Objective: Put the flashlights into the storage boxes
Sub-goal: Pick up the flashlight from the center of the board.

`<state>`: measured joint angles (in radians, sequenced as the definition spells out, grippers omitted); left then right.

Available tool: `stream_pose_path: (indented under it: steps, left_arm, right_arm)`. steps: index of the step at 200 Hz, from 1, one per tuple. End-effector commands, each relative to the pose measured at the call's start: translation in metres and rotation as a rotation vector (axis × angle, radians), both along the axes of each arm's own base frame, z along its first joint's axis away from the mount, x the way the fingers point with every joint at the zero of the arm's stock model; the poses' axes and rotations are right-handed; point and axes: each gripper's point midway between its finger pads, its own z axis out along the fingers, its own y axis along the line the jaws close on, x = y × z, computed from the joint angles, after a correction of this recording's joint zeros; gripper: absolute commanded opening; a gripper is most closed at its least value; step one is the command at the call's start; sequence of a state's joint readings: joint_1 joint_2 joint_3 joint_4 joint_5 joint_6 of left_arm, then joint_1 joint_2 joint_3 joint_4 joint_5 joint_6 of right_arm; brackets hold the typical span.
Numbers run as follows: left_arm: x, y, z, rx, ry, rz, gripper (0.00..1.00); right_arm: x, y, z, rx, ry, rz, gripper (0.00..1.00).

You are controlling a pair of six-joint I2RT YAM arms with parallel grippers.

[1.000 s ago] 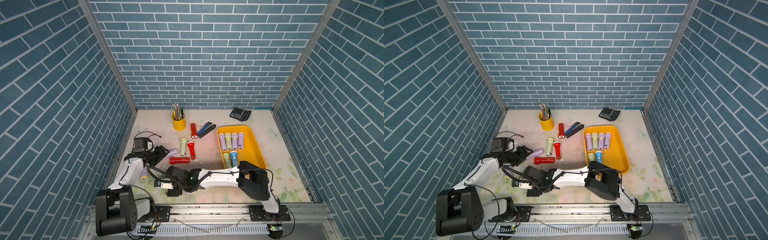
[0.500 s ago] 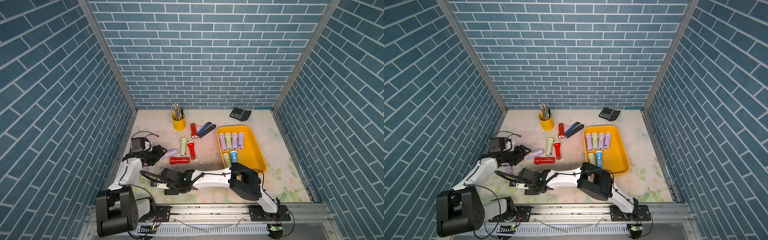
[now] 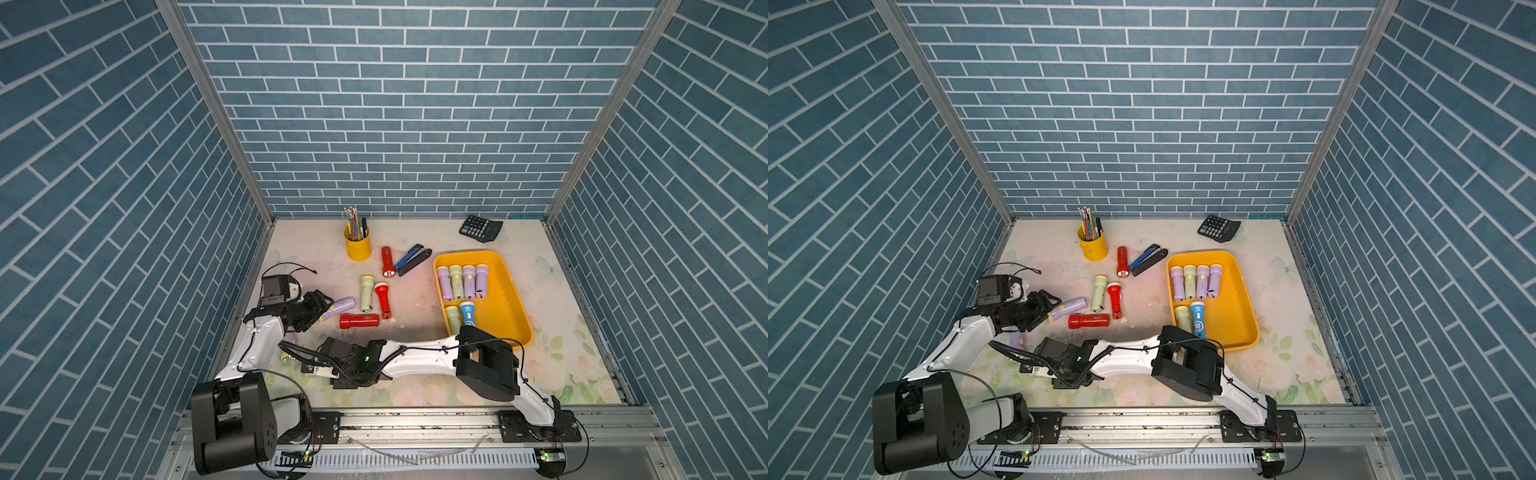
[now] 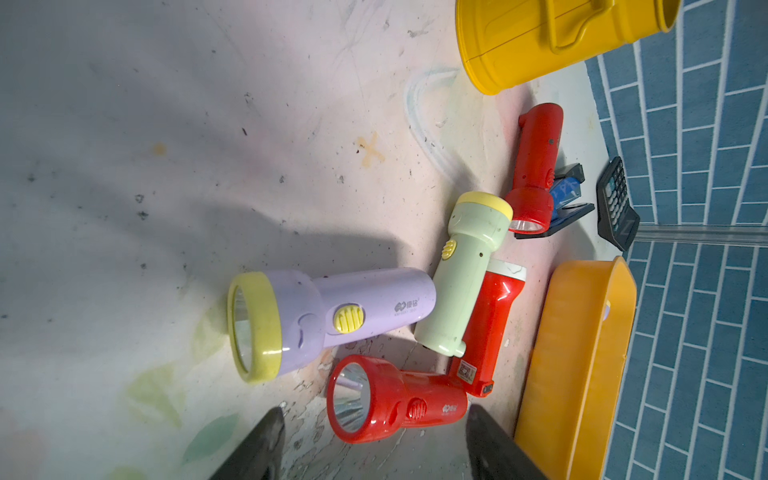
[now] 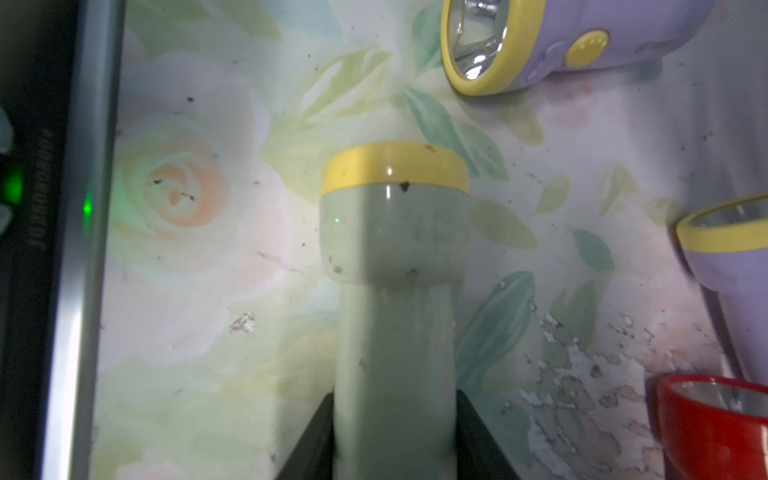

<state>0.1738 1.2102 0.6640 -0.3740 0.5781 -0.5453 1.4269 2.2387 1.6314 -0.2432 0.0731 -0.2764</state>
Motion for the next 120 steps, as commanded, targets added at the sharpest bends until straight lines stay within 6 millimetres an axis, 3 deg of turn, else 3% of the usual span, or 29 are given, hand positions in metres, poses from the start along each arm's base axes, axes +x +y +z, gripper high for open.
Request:
stream_pose_path:
  steps: [1,6,11,109,120]
  left_arm:
    - [0.007,0.004,0.013,0.017,-0.055,-0.001,0.69]
    - [0.007,0.003,0.014,0.017,-0.058,-0.002,0.69]
    - [0.007,0.003,0.014,0.016,-0.059,-0.003,0.69]
    - [0.014,-0.003,0.029,0.006,-0.11,-0.014,0.67]
    - [0.021,-0.007,0.039,0.015,-0.134,-0.03,0.67]
  right_arm:
    - [0.002,-0.004,0.008,0.015,-0.046,0.028,0.31]
    - [0.001,-0.006,0.006,0.01,-0.046,0.031,0.31]
    - [0.001,-0.004,0.023,0.044,-0.054,0.034,0.3]
    - [0.021,-0.031,0.058,0.172,-0.103,-0.039,0.25]
    - [0.023,-0.036,0.059,0.179,-0.096,-0.047,0.25]
